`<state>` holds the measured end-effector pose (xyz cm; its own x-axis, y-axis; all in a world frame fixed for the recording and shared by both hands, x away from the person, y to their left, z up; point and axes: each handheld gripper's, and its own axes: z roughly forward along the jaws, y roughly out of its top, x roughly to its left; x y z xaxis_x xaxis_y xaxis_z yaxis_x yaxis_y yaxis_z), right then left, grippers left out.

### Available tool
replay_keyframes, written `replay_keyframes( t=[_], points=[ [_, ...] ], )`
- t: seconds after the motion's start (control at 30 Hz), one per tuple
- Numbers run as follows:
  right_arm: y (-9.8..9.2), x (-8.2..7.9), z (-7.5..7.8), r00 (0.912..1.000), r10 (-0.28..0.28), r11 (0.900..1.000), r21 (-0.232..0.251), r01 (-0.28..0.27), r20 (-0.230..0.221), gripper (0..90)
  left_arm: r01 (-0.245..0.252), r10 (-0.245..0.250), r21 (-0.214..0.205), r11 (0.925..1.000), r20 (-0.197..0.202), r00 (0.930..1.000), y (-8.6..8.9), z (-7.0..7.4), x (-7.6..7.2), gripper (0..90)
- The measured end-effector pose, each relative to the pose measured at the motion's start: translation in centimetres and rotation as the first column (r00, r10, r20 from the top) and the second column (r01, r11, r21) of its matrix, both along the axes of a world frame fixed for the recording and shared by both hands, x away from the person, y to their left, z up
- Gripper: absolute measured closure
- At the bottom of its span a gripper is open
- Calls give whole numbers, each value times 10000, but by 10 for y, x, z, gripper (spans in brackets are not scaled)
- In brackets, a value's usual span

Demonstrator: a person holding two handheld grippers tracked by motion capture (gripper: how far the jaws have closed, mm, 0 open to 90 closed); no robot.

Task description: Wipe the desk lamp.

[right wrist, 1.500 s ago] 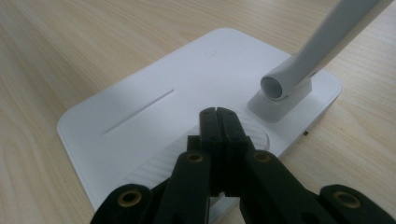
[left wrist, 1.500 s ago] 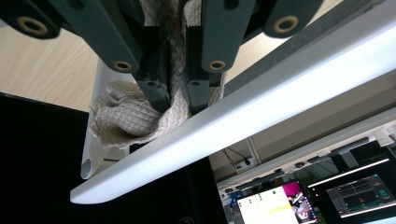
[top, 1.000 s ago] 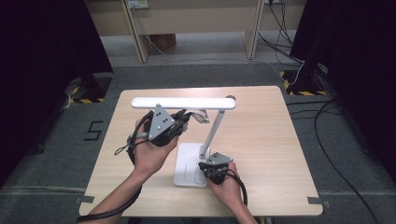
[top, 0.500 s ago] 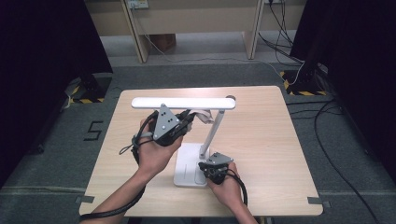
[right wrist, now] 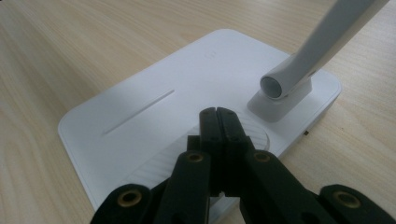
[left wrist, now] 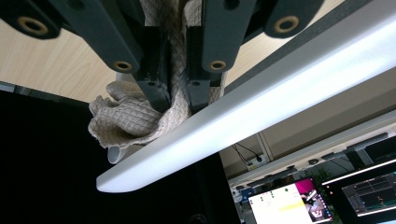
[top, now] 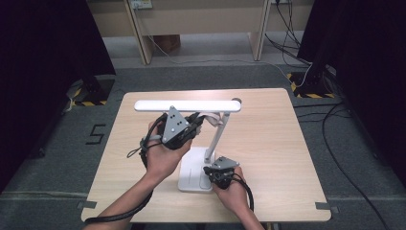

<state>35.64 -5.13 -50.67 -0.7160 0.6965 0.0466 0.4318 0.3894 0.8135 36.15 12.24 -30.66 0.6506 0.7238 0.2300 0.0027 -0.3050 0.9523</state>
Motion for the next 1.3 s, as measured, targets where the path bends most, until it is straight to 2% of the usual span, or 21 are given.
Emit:
replay_keyframes(
  t=[0.7, 0.93, 1.3],
  points=[
    [0, 0, 0, 10000, 28, 10000, -23, -28, 14, 900, 140, -139, 22, 9999, -64, 9999, -16, 1, 2, 811],
    [0, 0, 0, 10000, 42, 10000, -27, -42, 3, 900, 173, -173, -99, 9998, -27, 9998, -24, -1, 3, 811],
    [0, 0, 0, 10000, 65, 10000, -13, -65, 17, 900, 254, -254, -48, 9997, 89, 9996, -36, -3, 3, 808]
  ],
)
